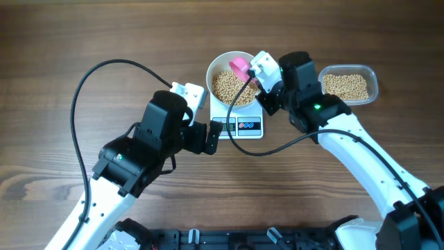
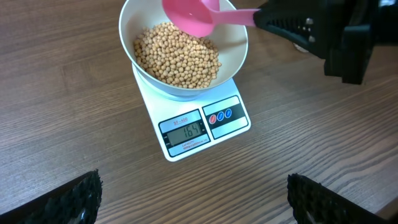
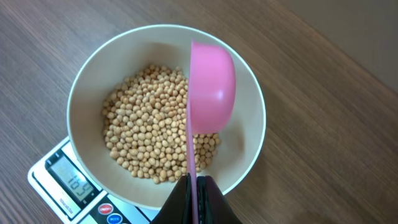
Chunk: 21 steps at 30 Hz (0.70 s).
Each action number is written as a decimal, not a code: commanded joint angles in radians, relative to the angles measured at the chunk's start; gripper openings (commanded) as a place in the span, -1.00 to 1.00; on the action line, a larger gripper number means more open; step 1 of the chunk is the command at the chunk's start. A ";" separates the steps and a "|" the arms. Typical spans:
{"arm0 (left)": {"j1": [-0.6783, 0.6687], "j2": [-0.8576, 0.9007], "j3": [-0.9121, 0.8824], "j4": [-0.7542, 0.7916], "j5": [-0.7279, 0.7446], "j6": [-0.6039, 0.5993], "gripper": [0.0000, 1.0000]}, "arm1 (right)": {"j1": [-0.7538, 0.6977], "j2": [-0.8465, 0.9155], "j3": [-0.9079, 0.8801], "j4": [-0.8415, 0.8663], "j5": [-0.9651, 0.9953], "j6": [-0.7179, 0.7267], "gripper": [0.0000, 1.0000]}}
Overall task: Scoop item into bowl and weigh 150g on scale
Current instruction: 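Tilt the scoop to pour soybeans into the bowl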
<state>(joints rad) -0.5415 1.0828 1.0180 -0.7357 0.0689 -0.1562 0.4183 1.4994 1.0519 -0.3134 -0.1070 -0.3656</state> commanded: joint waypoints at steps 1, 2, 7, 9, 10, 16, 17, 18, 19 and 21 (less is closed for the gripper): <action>0.004 0.004 0.005 0.002 0.008 -0.010 1.00 | 0.003 0.050 0.019 -0.006 -0.006 -0.020 -0.91; 0.004 0.004 0.005 0.002 0.008 -0.009 1.00 | 0.003 0.054 0.019 -0.011 -0.038 0.008 -0.91; 0.004 0.004 0.005 0.002 0.008 -0.009 1.00 | 0.003 0.055 0.019 -0.071 -0.108 0.032 -0.91; 0.004 0.004 0.005 0.002 0.008 -0.010 1.00 | 0.003 0.055 0.019 -0.114 -0.154 0.033 -0.91; 0.004 0.004 0.005 0.002 0.008 -0.010 1.00 | 0.003 0.055 0.019 -0.125 -0.187 0.036 -0.91; 0.004 0.004 0.005 0.002 0.008 -0.009 1.00 | -0.009 0.055 0.019 -0.062 -0.224 0.277 -0.91; 0.004 0.004 0.005 0.002 0.008 -0.010 1.00 | -0.016 0.055 0.020 -0.046 -0.224 0.346 -0.91; 0.004 0.004 0.005 0.002 0.008 -0.010 1.00 | -0.025 0.055 0.020 -0.032 -0.225 0.433 -0.91; 0.004 0.004 0.005 0.002 0.008 -0.009 1.00 | -0.035 0.055 0.020 -0.026 -0.239 0.504 -0.91; 0.004 0.004 0.005 0.002 0.008 -0.009 1.00 | -0.061 0.055 0.020 -0.029 -0.303 0.584 -0.92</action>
<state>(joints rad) -0.5415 1.0828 1.0180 -0.7361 0.0689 -0.1562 0.3923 1.5421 1.0546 -0.3496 -0.3149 -0.0101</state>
